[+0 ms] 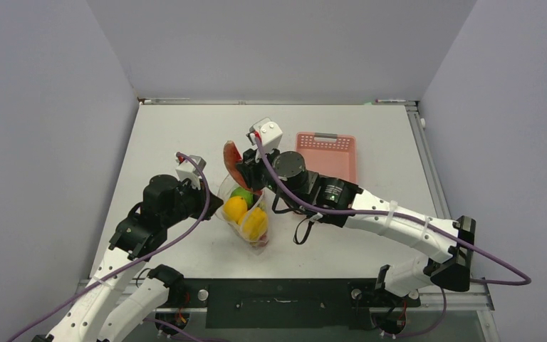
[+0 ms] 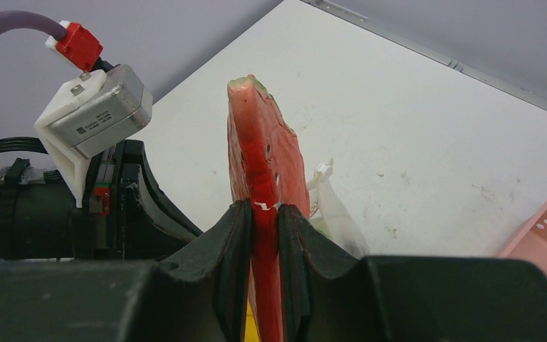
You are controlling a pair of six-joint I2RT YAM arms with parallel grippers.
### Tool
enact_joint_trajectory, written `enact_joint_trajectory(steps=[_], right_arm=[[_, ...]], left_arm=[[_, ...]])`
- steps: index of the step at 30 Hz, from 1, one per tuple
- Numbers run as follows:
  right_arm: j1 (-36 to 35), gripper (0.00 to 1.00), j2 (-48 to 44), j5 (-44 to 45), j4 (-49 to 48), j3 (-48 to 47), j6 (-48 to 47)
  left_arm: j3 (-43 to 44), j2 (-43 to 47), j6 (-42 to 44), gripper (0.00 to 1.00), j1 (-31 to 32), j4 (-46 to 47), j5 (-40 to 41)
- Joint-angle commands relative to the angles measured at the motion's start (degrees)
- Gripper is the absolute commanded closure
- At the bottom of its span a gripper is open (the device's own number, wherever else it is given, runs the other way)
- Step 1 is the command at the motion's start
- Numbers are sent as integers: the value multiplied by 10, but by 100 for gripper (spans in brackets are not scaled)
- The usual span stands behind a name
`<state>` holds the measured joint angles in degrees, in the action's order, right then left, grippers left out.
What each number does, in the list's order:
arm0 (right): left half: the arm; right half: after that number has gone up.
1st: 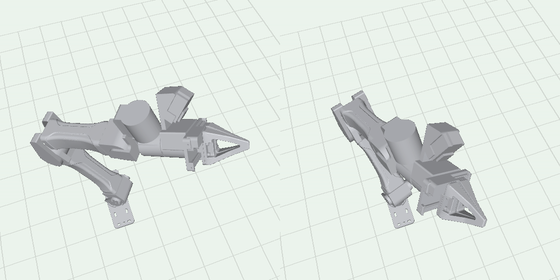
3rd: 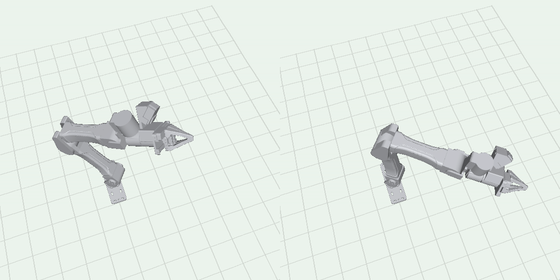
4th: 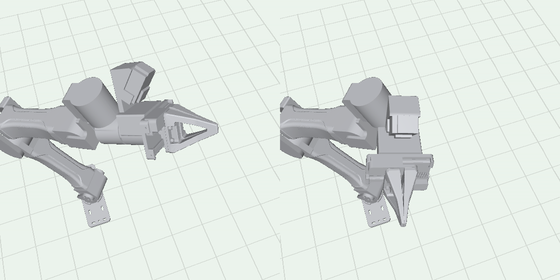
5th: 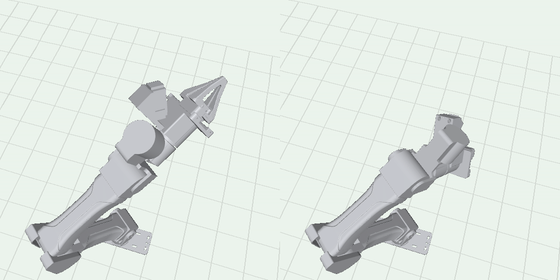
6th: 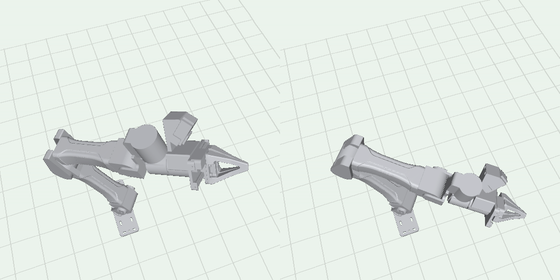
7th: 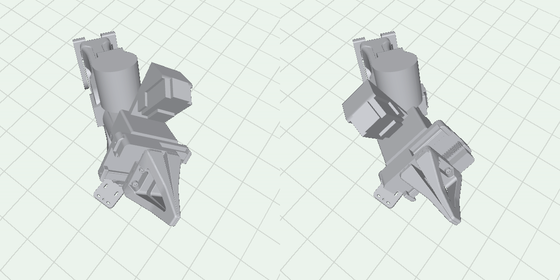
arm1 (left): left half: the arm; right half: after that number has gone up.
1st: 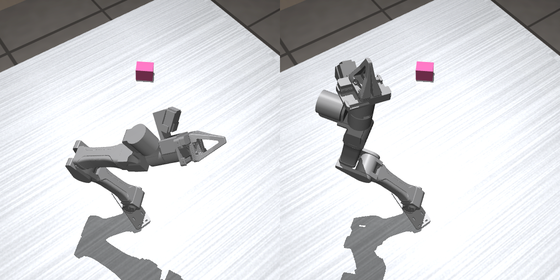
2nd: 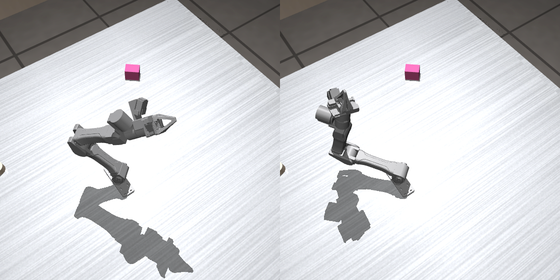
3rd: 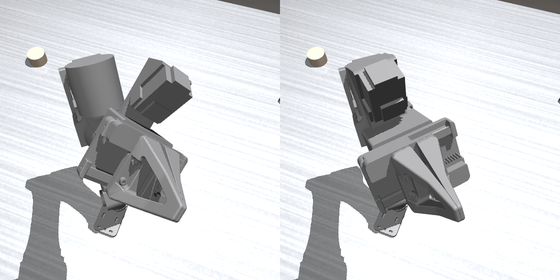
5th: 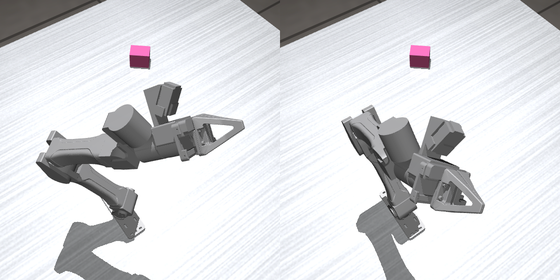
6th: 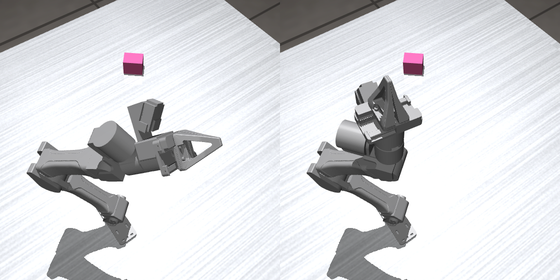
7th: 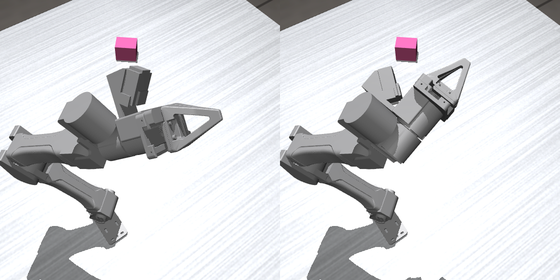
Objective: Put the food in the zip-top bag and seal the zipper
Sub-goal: Place the fake fruit in the zipper food storage bag.
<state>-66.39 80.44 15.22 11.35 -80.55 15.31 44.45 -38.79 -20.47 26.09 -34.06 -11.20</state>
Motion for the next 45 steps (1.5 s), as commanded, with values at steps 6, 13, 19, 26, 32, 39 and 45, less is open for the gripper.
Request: enact_joint_trajectory(steps=[6,13,19,26,32,39,45], right_arm=[[-7,95,32,16,-60,5,2],[-12,95,60,24,-74,17,4],[-29,95,62,60,-76,36,8],[-74,95,50,133,-79,66,-1],[-111,95,50,216,-43,68,-22],[-127,95,58,295,9,55,-37],[-128,95,82,349,65,24,-47]], left_arm=[[0,4,5,100,-4,16,-7],[-1,5,5,100,-4,18,-9],[0,3,5,100,-4,17,-10],[0,4,5,100,-4,16,-9],[0,2,5,100,-4,17,-9],[0,2,5,100,-4,16,-8],[0,1,5,100,-4,16,-8]])
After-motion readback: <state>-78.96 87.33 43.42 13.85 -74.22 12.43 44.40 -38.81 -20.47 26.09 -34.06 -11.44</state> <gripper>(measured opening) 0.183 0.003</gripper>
